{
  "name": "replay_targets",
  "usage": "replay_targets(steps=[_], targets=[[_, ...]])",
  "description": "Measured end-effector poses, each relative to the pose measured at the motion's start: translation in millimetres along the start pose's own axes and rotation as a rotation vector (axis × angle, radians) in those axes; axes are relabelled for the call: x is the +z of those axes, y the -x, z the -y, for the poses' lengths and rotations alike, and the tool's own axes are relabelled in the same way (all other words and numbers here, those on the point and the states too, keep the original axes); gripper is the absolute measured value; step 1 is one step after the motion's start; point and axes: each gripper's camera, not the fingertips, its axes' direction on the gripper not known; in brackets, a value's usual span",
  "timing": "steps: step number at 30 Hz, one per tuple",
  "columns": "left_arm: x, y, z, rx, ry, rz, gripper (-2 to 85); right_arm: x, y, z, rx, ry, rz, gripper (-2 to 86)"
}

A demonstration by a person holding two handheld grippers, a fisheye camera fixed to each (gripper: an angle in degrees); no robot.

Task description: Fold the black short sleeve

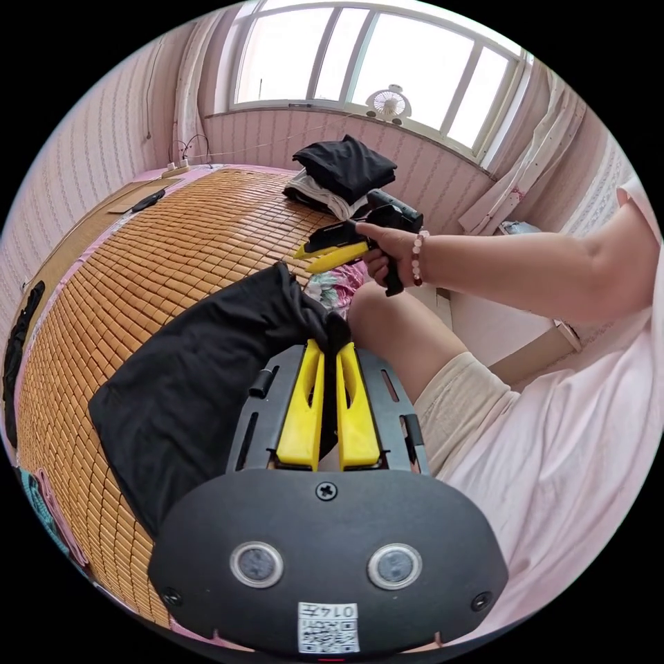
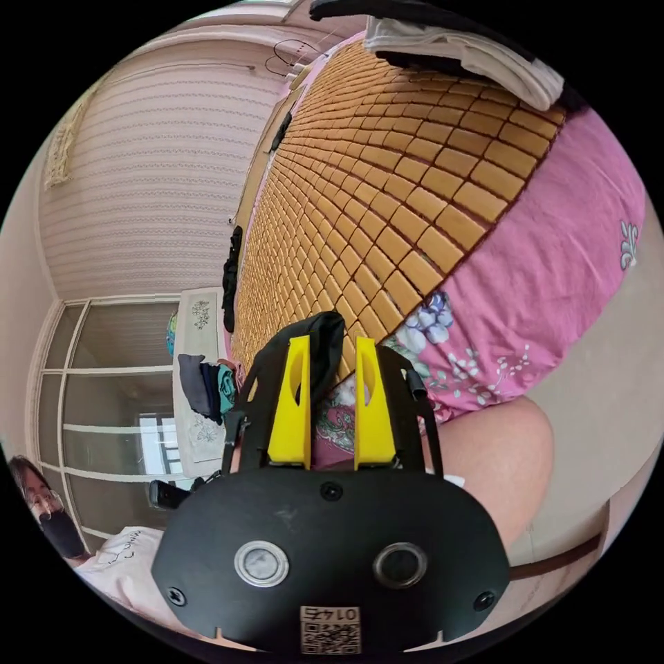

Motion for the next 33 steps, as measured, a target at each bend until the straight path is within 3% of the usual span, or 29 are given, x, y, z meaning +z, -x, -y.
replay_targets(steps=[5,10,21,27,33], targets=[[-12,7,-1,-0.020,-0.024,0.002,-0.2,28,3,-3,0.019,0.073,0.143,14.0],[-21,7,-1,-0.003,-0.025,0.013,-0.2,42,4,-1,0.078,0.030,0.250,3.8],[-35,9,22,0.014,-0.157,-0.138,-0.4,-49,96,-2,-0.171,-0.132,0.129,1.4],[-59,59,-8,-0.254,-0.201,-0.139,-0.5,12,178,6,-0.318,0.061,0.013,1.3],[-77,101,-62,-0.577,-0.201,0.043,-0.2,147,253,4,-0.383,0.227,-0.095,1.8]])
